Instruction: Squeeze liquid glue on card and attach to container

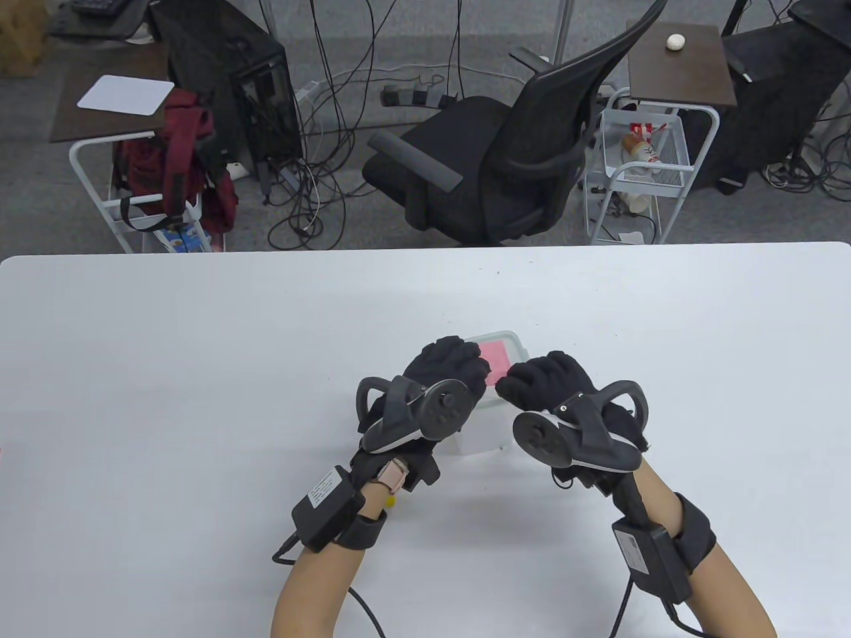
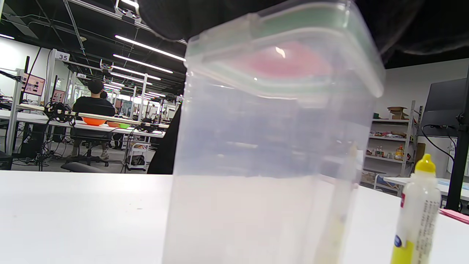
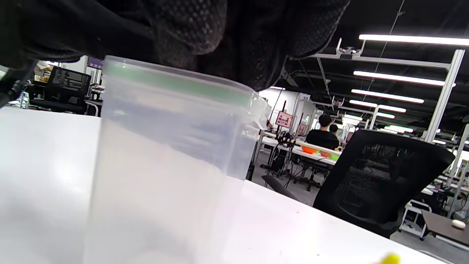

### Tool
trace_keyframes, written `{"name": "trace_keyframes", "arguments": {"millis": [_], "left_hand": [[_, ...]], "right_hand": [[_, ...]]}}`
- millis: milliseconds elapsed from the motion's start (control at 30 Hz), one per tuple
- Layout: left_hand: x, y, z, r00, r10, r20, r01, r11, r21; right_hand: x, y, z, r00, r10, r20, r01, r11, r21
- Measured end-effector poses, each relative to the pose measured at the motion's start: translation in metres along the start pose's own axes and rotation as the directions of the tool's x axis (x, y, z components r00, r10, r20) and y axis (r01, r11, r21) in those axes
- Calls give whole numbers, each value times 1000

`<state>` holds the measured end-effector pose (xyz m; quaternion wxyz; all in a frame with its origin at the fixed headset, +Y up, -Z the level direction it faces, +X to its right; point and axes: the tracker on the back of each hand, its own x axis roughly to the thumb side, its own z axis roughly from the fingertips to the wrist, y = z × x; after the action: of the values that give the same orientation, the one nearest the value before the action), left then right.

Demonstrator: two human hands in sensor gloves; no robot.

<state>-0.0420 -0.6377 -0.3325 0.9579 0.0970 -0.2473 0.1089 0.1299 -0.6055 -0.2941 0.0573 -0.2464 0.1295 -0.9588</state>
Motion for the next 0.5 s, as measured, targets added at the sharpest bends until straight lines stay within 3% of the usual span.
{"name": "trace_keyframes", "arguments": {"millis": [67,233,367,433,500], "left_hand": [[0,0,0,1000,3,-1,-3,1000,-1],[-1,0,0,1000,8,2,-8,1000,1],[-1,0,0,1000,12,2,-12,1000,3],[-1,-1,0,1000,9,2,-9,1000,6],[-1,-1,0,1000,8,3,-8,1000,5]], "right_hand": [[-3,-2,-4,1000,-16,-9,16,1000,23],[-7,0,-24,990,-60,-129,54,997,-51],[0,15,-38,993,-15,-115,23,997,69],[3,14,-35,994,5,-105,-5,1000,1],[4,12,-32,995,39,-96,-39,999,4]]}}
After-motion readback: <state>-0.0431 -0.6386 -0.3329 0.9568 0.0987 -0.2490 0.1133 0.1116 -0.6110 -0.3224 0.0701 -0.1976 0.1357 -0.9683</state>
